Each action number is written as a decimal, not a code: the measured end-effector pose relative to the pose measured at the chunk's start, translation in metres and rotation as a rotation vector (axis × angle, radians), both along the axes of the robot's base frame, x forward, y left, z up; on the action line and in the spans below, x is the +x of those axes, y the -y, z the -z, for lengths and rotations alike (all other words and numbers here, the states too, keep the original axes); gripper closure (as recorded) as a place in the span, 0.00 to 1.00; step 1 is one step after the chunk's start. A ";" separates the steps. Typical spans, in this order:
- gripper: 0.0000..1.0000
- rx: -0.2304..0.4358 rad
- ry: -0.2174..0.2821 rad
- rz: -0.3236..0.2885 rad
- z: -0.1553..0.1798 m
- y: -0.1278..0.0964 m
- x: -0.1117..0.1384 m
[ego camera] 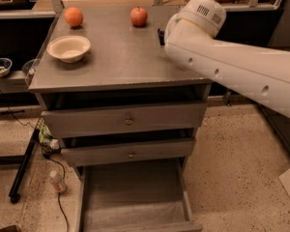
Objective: Pick rxbar chocolate from bottom drawer and place on counter
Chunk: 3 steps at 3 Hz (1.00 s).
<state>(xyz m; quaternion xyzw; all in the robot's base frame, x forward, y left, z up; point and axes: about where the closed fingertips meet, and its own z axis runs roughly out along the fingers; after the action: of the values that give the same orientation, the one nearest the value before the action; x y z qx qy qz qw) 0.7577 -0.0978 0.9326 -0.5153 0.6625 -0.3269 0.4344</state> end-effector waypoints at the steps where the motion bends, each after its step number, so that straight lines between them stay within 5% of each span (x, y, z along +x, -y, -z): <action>1: 1.00 -0.008 0.025 0.044 0.002 0.006 -0.009; 3: 1.00 -0.012 0.003 0.120 0.020 0.017 -0.036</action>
Offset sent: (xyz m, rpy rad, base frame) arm -0.0358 -0.0173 -0.0233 -0.0101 -0.0124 -0.1358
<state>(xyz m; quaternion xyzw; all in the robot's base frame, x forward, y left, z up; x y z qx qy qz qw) 0.7221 -0.1150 0.9129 -0.4768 0.6896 -0.3571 0.4118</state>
